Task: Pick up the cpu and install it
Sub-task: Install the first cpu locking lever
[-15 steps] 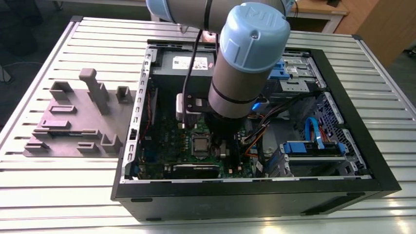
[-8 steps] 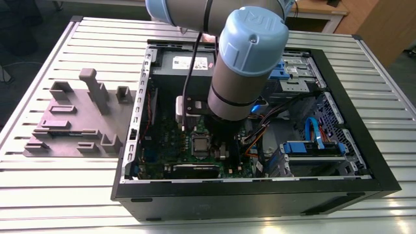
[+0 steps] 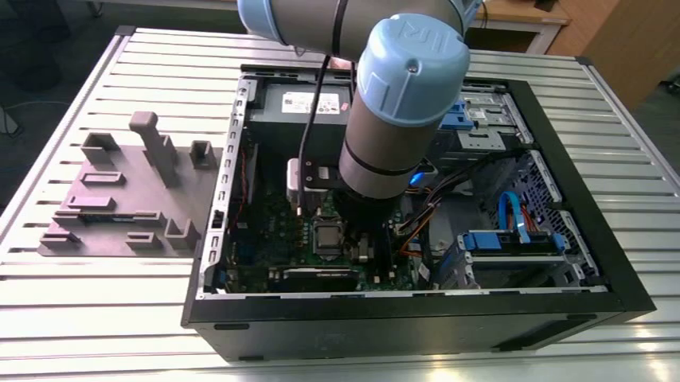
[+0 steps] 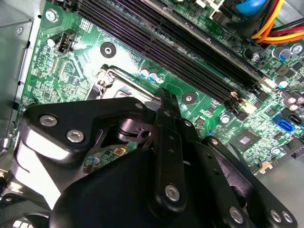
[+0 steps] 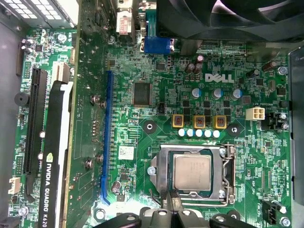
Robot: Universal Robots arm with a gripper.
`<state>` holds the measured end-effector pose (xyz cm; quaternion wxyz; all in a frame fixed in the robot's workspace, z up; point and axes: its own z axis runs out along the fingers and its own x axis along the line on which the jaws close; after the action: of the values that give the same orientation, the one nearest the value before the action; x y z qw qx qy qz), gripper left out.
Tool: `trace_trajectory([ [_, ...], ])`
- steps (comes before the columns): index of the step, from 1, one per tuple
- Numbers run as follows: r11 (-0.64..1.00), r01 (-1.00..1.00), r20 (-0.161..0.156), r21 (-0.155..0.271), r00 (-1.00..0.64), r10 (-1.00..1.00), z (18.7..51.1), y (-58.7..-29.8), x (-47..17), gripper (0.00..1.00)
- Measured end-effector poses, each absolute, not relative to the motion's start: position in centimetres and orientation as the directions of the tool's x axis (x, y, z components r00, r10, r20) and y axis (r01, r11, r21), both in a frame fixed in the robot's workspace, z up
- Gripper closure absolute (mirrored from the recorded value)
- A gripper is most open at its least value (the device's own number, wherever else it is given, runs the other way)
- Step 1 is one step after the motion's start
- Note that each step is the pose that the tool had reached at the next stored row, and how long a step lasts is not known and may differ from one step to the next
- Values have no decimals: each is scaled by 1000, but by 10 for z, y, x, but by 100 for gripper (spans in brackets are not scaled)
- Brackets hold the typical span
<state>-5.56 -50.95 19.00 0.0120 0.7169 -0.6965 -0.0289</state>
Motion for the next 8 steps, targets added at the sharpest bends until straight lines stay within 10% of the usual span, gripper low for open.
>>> trace_trajectory([
  [8,-29,-998,-25,58,28,-999,188,-510,-54,90],
])
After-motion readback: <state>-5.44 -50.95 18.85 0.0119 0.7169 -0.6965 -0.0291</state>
